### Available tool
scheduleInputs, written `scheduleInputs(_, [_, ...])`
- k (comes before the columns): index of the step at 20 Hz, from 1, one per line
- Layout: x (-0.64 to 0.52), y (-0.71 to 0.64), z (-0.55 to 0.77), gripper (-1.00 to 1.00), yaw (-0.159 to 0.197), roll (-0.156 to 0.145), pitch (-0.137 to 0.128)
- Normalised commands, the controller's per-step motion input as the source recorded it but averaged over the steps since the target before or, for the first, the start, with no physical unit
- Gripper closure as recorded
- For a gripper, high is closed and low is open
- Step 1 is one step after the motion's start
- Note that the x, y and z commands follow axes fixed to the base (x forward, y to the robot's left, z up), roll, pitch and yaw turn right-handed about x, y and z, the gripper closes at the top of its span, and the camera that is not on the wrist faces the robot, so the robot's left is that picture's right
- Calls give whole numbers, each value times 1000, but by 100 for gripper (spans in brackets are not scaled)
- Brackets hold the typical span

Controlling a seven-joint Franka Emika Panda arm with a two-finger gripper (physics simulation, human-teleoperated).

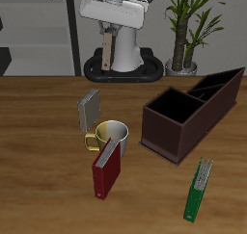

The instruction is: Place the right yellow book into the left desk caddy's front compartment

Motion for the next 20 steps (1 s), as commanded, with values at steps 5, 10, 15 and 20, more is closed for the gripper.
scheduleInputs(5, [-297, 463, -37, 100, 2, -1, 8])
scheduleInputs(10, [-299, 452, -12, 100, -31, 15, -14])
scheduleInputs(15, [-120, 348, 82, 100, -39, 5, -24])
scheduleInputs(20, [117, 397, 55, 100, -105, 23, -3])
